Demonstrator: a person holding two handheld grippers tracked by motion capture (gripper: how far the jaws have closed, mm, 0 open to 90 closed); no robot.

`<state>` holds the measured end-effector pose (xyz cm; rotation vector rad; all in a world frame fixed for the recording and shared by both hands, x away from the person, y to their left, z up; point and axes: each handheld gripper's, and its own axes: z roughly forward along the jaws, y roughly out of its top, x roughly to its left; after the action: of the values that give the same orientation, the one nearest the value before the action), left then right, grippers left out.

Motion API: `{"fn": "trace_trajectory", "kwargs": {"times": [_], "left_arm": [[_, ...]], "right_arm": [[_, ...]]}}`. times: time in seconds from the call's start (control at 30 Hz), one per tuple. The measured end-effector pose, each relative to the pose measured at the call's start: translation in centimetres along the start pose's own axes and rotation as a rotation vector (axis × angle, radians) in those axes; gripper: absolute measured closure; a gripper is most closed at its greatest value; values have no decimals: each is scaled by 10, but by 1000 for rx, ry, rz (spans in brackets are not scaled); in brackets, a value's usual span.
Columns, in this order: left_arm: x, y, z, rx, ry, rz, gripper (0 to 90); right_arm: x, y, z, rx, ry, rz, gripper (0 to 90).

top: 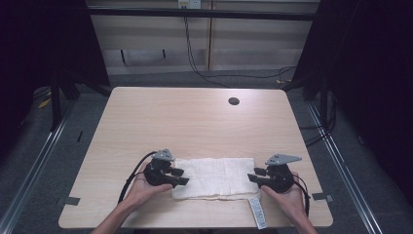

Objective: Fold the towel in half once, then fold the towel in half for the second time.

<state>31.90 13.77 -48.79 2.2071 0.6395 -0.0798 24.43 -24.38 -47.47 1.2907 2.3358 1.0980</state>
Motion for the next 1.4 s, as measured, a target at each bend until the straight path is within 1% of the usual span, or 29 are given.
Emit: {"fn": "trace_trajectory", "kwargs": {"times": [0.03, 0.07, 0.1, 0.13, 0.17, 0.2, 0.23, 0.3, 0.33, 0.4, 0.43, 0.5, 0.57, 0.6, 0.67, 0.73, 0.8, 0.83, 0.93, 0.97, 1.03, 1.1, 1.13, 1.17, 1.23, 1.27, 1.3, 1.37, 1.4], "left_arm": [[3, 3, -2, -13, 7, 0, 547], [6, 5, -5, -29, 17, -13, 557], [8, 7, -6, -34, 26, -12, 571], [12, 9, -8, -39, 28, -4, 587], [13, 10, -9, -47, 52, -7, 604], [15, 11, -10, -53, 60, -8, 605], [17, 13, -9, -63, 54, -17, 606], [20, 17, -9, -62, 62, -6, 603], [23, 20, -8, -73, 58, -21, 601], [29, 25, -8, -68, 57, -27, 591], [30, 26, -7, -74, 57, -34, 586], [32, 26, -7, -96, 45, -41, 580], [32, 26, -6, -84, 59, -37, 578], [32, 25, -6, -82, 63, -38, 577], [34, 24, -7, -93, 58, -42, 573], [35, 25, -7, -95, 66, -38, 568], [39, 24, -7, -105, 65, -52, 565], [42, 24, -6, -99, 69, -46, 564], [45, 23, -7, -107, 79, -68, 557], [46, 23, -8, -107, 82, -63, 557], [46, 22, -9, -116, 83, -68, 556], [47, 22, -10, -112, 95, -70, 554], [47, 22, -10, -119, 92, -75, 554], [48, 22, -11, -118, 97, -75, 554], [49, 22, -11, -115, 100, -75, 552], [48, 22, -11, -115, 101, -76, 551], [48, 22, -10, -121, 99, -78, 550], [48, 21, -10, -116, 103, -77, 549], [48, 21, -10, -116, 102, -81, 548]], "right_arm": [[7, 1, -1, -1, 13, -13, 597], [14, 2, 0, -7, 28, -27, 596], [24, 3, 4, -2, 54, -44, 599], [29, 5, 6, -1, 66, -61, 601], [38, 8, 10, 0, 86, -72, 601], [44, 12, 14, -2, 109, -86, 603], [49, 14, 15, -2, 116, -92, 607], [62, 23, 22, -11, 166, -106, 616], [67, 26, 25, -7, 177, -116, 619], [79, 33, 33, 4, 214, -137, 623], [86, 37, 38, 5, 233, -151, 629], [95, 41, 46, 1, 262, -161, 629], [105, 44, 54, 12, 282, -174, 625], [112, 46, 60, 26, 290, -189, 624], [120, 49, 68, 31, 314, -194, 622], [126, 52, 73, 37, 321, -195, 622], [132, 55, 80, 34, 341, -189, 618], [136, 56, 85, 40, 348, -198, 616], [144, 59, 95, 53, 367, -212, 609], [146, 60, 98, 55, 366, -214, 609], [150, 62, 102, 58, 372, -217, 609], [153, 64, 104, 53, 377, -222, 608], [155, 64, 105, 61, 384, -226, 608], [156, 65, 108, 71, 383, -248, 611], [160, 64, 113, 92, 386, -266, 616], [162, 62, 114, 99, 377, -271, 618], [163, 61, 115, 94, 376, -274, 615], [164, 60, 118, 96, 363, -289, 597], [163, 60, 119, 94, 350, -294, 574]]}}
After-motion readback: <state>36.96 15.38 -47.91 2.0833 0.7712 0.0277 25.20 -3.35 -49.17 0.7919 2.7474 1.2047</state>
